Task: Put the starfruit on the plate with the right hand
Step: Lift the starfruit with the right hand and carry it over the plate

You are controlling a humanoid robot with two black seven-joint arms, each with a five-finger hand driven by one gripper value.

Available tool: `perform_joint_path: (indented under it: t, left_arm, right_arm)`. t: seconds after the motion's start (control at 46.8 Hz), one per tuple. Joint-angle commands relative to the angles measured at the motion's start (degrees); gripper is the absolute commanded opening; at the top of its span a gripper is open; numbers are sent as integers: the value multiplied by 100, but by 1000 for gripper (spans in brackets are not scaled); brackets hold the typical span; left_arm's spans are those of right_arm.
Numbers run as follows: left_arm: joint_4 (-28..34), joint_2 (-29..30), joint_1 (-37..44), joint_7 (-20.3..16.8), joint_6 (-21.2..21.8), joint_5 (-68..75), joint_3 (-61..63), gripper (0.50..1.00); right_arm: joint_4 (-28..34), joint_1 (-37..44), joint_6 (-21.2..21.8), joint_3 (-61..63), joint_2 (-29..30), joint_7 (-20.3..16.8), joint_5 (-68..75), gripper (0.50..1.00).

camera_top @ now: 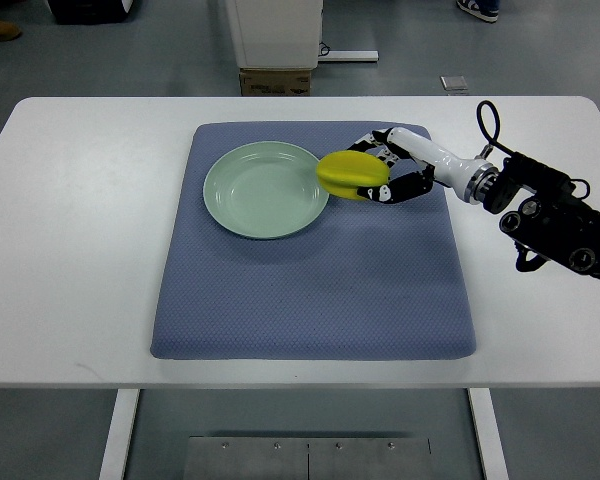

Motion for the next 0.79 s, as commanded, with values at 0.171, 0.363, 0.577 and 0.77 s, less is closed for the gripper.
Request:
perform_joint_path:
  t: [0.171, 0.363, 0.577, 0.77]
  left_arm:
    - [0, 0, 1, 0, 0, 0, -8, 1000]
    - [0, 0, 1, 0, 0, 0, 0, 1000]
    - [0, 0, 1, 0, 0, 0, 0, 1000]
    - [0, 0, 1, 0, 0, 0, 0, 1000]
  right_arm:
    - [-144, 456, -7, -18, 543, -268, 193, 500]
    - [-443, 694, -7, -53, 1053, -418, 193, 500]
    - [-715, 887, -7, -440, 1608, -453, 193, 500]
    - [-1014, 896, -7, -580, 1608, -497, 193, 500]
